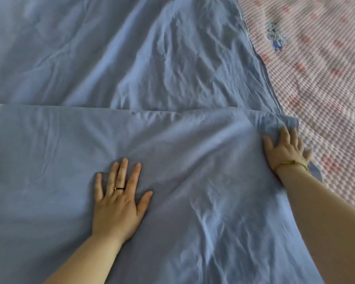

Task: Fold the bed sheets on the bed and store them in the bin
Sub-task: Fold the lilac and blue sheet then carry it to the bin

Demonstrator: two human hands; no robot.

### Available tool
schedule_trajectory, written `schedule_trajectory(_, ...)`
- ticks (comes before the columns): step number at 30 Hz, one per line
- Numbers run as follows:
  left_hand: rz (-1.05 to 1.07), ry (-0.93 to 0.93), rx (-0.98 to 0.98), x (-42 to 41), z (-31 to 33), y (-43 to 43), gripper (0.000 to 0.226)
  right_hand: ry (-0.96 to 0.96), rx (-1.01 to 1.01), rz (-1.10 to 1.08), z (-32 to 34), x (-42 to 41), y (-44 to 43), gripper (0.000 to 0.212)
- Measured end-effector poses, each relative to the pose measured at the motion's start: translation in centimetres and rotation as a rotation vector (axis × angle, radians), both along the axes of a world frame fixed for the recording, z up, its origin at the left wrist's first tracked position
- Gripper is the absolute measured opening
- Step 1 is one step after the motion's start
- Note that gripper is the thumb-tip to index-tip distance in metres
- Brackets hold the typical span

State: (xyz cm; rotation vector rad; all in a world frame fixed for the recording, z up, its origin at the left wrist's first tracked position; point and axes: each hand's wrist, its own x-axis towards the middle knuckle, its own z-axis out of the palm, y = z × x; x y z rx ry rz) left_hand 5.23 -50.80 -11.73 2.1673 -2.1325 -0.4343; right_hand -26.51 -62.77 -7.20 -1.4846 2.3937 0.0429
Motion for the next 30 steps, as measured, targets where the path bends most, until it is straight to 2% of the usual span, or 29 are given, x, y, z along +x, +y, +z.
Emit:
schedule_trajectory(2,-0.021,-0.030,0.042,-0.1,-0.1,0.1,0.067,-0.065,0.008,-0.066,0.5,-1.7,3.3,0.061)
schedule_trajectory(5,0.053,-0.040,-0.028,-0.5,1.0,0.2,0.077,-0.129,0.002,-0.075,0.9,-3.9,10.2,0.058)
schedule_trajectory(7,0.031,-0.084,-0.055,-0.6,1.3,0.6,0.077,-0.206,-0.045,-0.177,1.2,-4.7,15.6,0.054)
schedule_trajectory(9,-0.008,-0.068,0.036,-0.3,2.2,1.6,0.069,-0.343,-0.151,-0.361,1.7,-4.7,20.8,0.043)
schedule_trajectory(11,-0.011,0.042,0.005,0.2,3.1,3.9,0.077,-0.452,-0.343,-0.585,2.5,-4.1,25.3,0.024)
schedule_trajectory(13,-0.034,0.141,0.019,0.7,3.5,7.1,0.075,-0.542,-0.463,-0.892,3.3,-2.9,28.4,0.025)
schedule_trajectory(14,-0.082,0.180,0.071,1.1,4.1,9.0,0.072,-0.684,-0.457,-1.018,3.8,-2.0,29.4,0.025)
schedule_trajectory(16,-0.184,0.222,0.131,1.5,4.9,12.3,0.068,-1.111,-0.379,-1.141,4.8,0.3,29.6,0.029)
schedule_trajectory(17,-0.241,0.224,0.118,1.6,5.0,13.7,0.069,-1.253,-0.337,-1.151,5.1,0.9,29.1,0.041)
schedule_trajectory(18,-0.289,0.190,0.100,1.7,5.2,14.7,0.072,-1.304,-0.310,-1.137,5.4,1.4,28.1,0.050)
schedule_trajectory(20,-0.337,0.087,0.064,1.9,5.3,16.1,0.072,-1.201,-0.296,-1.091,5.4,1.2,25.6,0.048)
schedule_trajectory(22,-0.324,0.048,-0.034,2.3,5.5,16.7,0.054,-1.093,-0.280,-1.092,5.7,1.1,23.7,0.040)
schedule_trajectory(23,-0.323,0.036,-0.096,2.7,5.2,16.8,0.042,-1.017,-0.280,-1.104,5.7,1.0,23.2,0.043)
schedule_trajectory(25,-0.328,-0.038,-0.185,3.6,5.1,16.7,0.058,-0.894,-0.353,-1.103,6.1,0.8,22.7,0.043)
schedule_trajectory(26,-0.315,-0.092,-0.206,4.4,5.3,16.5,0.056,-0.838,-0.418,-1.070,6.2,0.6,22.6,0.037)
schedule_trajectory(28,-0.212,-0.195,-0.163,6.4,6.1,16.7,0.050,-0.763,-0.486,-0.977,6.9,0.2,23.2,0.022)
schedule_trajectory(30,-0.074,-0.220,-0.042,8.5,7.2,17.0,0.063,-0.754,-0.514,-0.921,7.7,0.3,24.1,0.021)
